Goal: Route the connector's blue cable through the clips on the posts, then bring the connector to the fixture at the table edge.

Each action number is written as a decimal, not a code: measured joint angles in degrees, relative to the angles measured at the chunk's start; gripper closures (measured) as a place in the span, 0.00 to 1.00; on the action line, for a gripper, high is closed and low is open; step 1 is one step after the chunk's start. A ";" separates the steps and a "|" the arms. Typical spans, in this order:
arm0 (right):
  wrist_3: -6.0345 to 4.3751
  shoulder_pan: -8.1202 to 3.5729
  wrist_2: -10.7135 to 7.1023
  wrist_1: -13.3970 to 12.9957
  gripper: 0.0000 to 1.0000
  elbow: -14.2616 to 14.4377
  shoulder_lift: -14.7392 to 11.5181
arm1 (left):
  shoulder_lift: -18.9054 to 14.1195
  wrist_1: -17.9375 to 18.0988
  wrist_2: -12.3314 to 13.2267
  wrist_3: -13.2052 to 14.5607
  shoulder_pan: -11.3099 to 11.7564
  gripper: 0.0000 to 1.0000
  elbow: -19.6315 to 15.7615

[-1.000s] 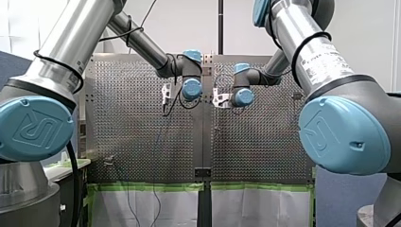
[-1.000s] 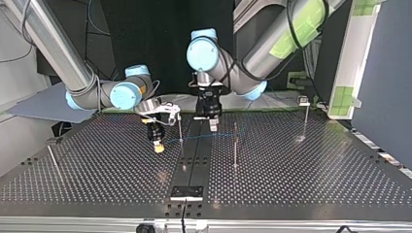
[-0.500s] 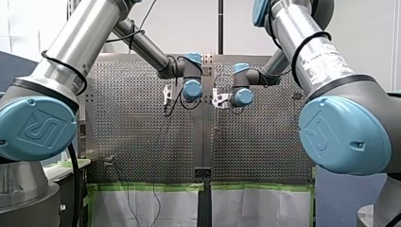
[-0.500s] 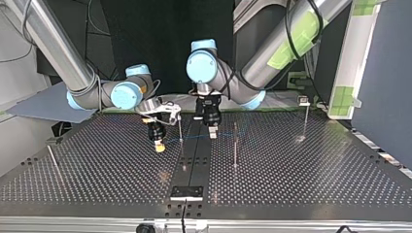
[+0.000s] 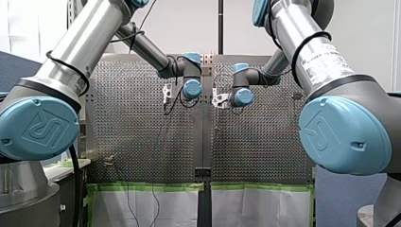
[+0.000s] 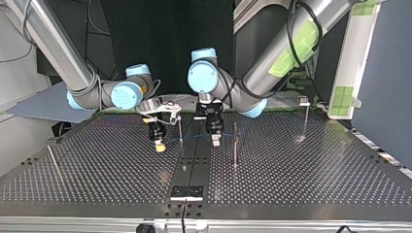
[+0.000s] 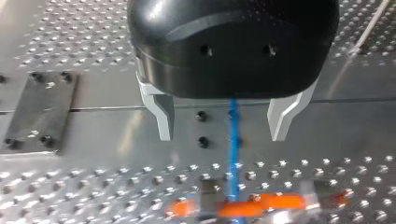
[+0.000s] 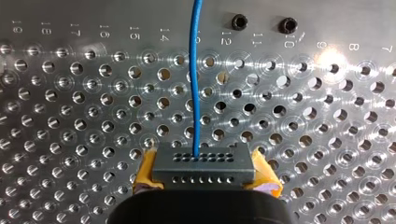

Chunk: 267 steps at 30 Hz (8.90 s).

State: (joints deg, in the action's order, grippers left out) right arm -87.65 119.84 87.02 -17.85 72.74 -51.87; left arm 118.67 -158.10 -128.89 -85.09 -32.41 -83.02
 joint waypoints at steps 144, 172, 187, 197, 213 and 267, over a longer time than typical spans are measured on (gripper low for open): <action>0.84 -0.02 0.00 0.92 1.00 0.01 0.05 | 0.13 -2.05 0.00 -2.86 -0.84 0.99 1.29; 3.35 -0.11 2.21 5.57 1.00 4.81 -0.19 | 4.44 5.83 0.19 -0.48 -4.39 0.99 -5.61; 3.16 0.70 2.96 4.11 1.00 9.41 -4.96 | 5.22 8.20 -0.49 -1.38 -5.51 0.99 -7.63; 2.68 1.40 4.12 2.24 1.00 12.77 -6.54 | 5.27 10.96 -0.58 -1.77 -5.89 0.99 -11.81; 2.17 3.37 6.23 -3.11 1.00 20.43 -7.48 | 8.68 12.57 0.60 -3.62 -5.92 0.99 -12.24; 3.00 -4.90 0.71 -15.63 1.00 29.61 -7.27 | 11.82 9.50 5.68 -5.24 -4.85 0.99 -7.35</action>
State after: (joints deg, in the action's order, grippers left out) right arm -84.65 114.94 87.73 -33.48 102.34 -59.14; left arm 130.48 -148.60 -123.21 -90.34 -37.25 -90.37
